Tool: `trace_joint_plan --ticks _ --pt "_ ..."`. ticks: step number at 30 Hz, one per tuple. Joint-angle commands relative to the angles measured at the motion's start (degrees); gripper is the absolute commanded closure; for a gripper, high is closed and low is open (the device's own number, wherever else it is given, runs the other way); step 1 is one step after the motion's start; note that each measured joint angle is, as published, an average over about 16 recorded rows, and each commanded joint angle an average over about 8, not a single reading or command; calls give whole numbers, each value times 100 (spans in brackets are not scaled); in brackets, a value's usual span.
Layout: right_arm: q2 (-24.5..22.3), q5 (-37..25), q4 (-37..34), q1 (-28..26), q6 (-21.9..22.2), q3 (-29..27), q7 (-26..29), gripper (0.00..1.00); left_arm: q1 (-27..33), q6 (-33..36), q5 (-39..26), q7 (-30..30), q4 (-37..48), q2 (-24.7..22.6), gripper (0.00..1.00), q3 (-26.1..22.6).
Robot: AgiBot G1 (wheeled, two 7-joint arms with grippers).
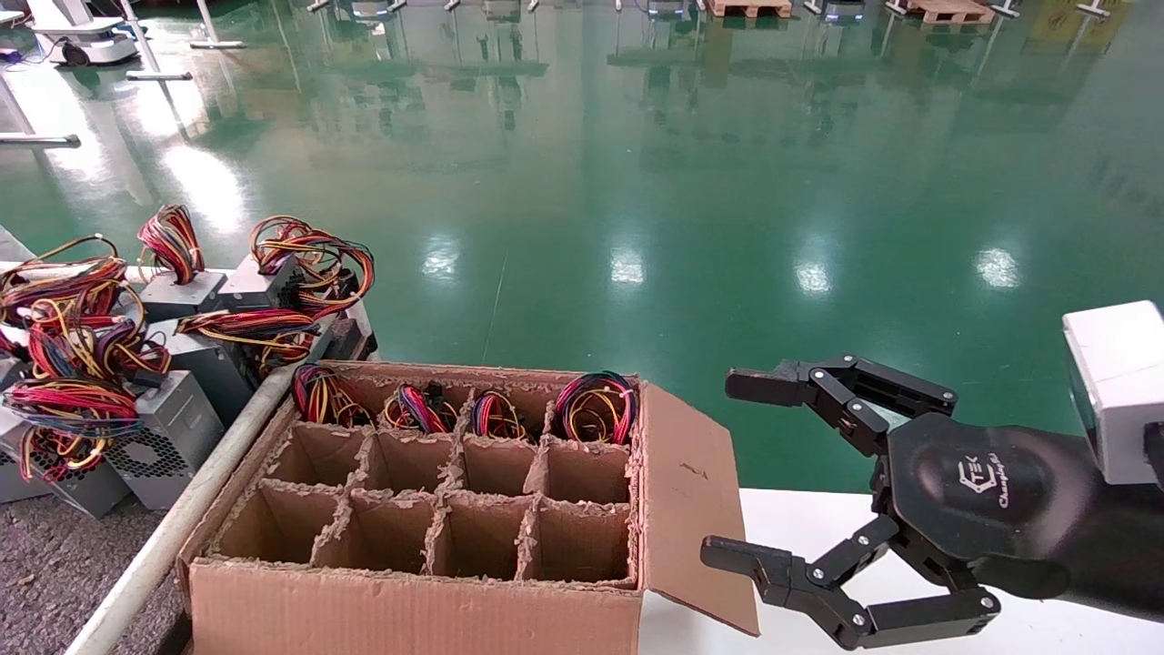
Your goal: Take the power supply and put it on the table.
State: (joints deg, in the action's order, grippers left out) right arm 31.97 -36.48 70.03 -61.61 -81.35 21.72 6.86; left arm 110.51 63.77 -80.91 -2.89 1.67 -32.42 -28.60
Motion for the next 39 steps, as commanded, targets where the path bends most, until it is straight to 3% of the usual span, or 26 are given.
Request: trace_joint_plan --ticks 1,19,39 --pt "0 0 0 0 0 0 0 0 47 116 47 68 19 16 0 34" --pt "-1 1 -1 1 1 0 0 0 93 398 927 341 150 -365 0 631" --pt "-1 2 -1 1 2 0 0 0 -1479 961 1898 661 -2260 -348 0 848"
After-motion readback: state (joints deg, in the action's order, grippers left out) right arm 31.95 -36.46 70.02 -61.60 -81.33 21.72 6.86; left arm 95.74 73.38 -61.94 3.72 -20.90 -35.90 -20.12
